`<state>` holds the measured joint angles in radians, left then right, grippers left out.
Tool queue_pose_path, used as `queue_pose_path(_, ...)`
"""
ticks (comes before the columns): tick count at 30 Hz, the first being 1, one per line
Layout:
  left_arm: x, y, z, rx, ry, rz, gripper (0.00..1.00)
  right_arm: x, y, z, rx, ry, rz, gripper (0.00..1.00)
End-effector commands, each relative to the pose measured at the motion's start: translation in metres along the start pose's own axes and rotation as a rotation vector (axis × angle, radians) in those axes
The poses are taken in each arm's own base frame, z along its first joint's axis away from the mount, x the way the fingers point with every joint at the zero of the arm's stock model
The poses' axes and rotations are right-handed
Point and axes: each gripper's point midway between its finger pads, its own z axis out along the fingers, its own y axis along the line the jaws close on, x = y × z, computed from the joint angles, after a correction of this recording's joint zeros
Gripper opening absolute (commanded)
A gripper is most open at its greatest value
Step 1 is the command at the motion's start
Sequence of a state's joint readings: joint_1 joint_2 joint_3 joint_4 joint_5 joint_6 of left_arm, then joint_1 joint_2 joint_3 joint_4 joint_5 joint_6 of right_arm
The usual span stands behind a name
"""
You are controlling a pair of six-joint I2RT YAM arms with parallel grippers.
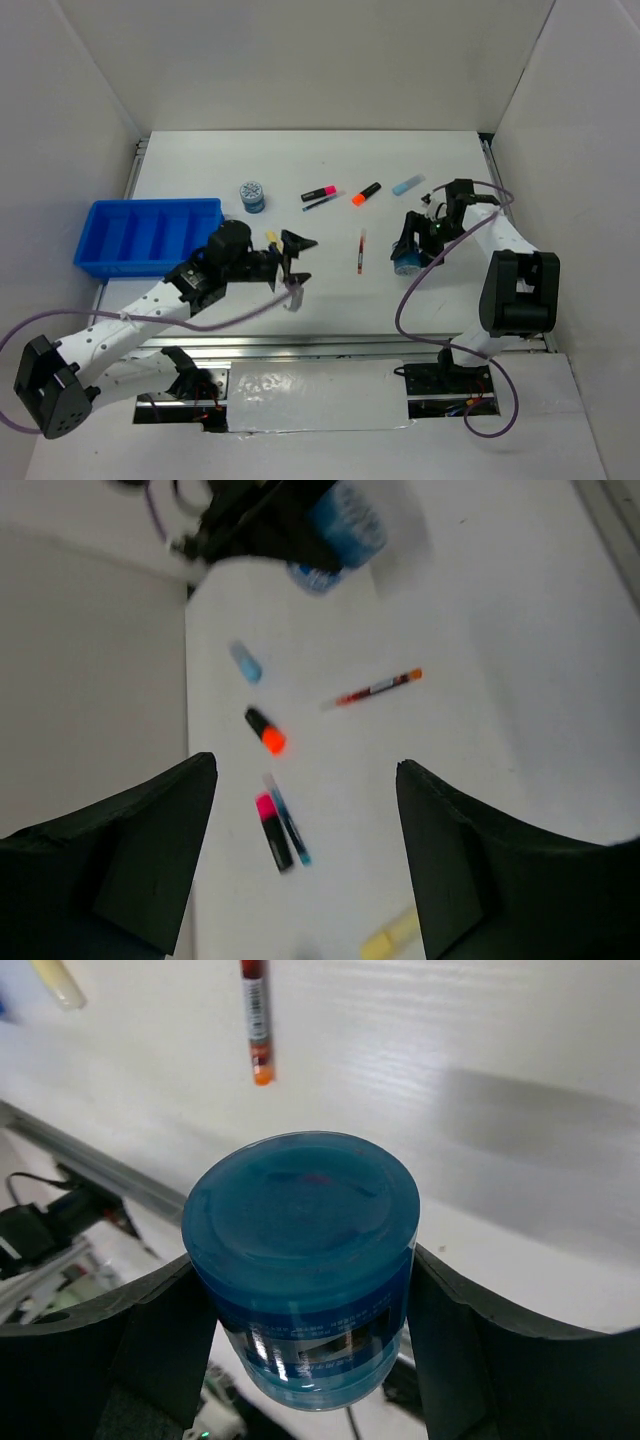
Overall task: Sort the stationery into containers
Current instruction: Pick up the stationery from the corner of the board.
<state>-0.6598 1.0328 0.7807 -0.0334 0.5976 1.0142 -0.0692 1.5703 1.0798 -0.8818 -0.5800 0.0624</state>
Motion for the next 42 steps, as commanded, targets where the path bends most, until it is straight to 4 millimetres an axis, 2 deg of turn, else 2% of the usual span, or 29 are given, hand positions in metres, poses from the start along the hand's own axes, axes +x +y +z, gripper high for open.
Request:
queue_pose_path(1,-0.028,-0.012,0.028,0.043,-0.095,0.419,0.84,0.020,0.029,-0.002,-0.089,0.078,0.134,0.00)
queue_pose_path(2,-0.033,-0.017,0.036,0.051,-0.111,0.513,0.84,0.023,0.032,0.001,-0.093,0.088,0.141,0.00)
queue_pose_path(3,-0.042,-0.032,0.045,0.081,-0.145,0.559,0.84,0.028,0.033,0.003,-0.093,0.103,0.161,0.00)
queue_pose_path(5,-0.044,-0.047,0.061,0.127,-0.167,0.629,0.86,0.035,0.036,0.006,-0.096,0.132,0.175,0.00)
queue_pose_path(6,-0.057,-0.051,0.068,0.135,-0.196,0.662,0.89,0.041,0.040,0.011,-0.098,0.157,0.174,0.00)
queue_pose_path(7,-0.061,-0.064,0.079,0.174,-0.219,0.681,0.90,0.044,0.045,0.011,-0.121,0.173,0.184,0.00)
queue_pose_path(10,-0.066,-0.076,0.098,0.212,-0.241,0.767,0.93,0.054,0.052,0.014,-0.151,0.222,0.203,0.00)
queue_pose_path(12,-0.067,-0.079,0.108,0.209,-0.241,0.818,0.95,0.060,0.055,0.019,-0.162,0.262,0.215,0.00)
queue_pose_path(13,-0.058,-0.084,0.116,0.232,-0.213,0.855,0.95,0.062,0.056,0.020,-0.164,0.273,0.213,0.00)
queue_pose_path(14,-0.060,-0.085,0.121,0.236,-0.212,0.870,0.95,0.063,0.056,0.023,-0.168,0.294,0.217,0.00)
queue_pose_path(19,-0.047,-0.069,0.150,0.178,-0.102,0.885,0.96,0.067,0.060,0.031,-0.172,0.354,0.204,0.00)
queue_pose_path(20,-0.041,-0.073,0.154,0.188,-0.090,0.886,0.99,0.069,0.060,0.033,-0.170,0.368,0.207,0.00)
queue_pose_path(25,-0.048,-0.070,0.163,0.194,-0.121,0.832,0.99,0.075,0.069,0.035,-0.178,0.403,0.168,0.00)
queue_pose_path(33,-0.041,-0.076,0.171,0.242,-0.144,0.741,0.99,0.083,0.076,0.036,-0.146,0.395,0.085,0.00)
queue_pose_path(37,-0.043,-0.079,0.168,0.267,-0.165,0.659,0.99,0.085,0.078,0.037,-0.135,0.395,0.058,0.00)
queue_pose_path(42,-0.039,-0.083,0.166,0.297,-0.162,0.633,0.99,0.085,0.081,0.036,-0.137,0.393,0.041,0.00)
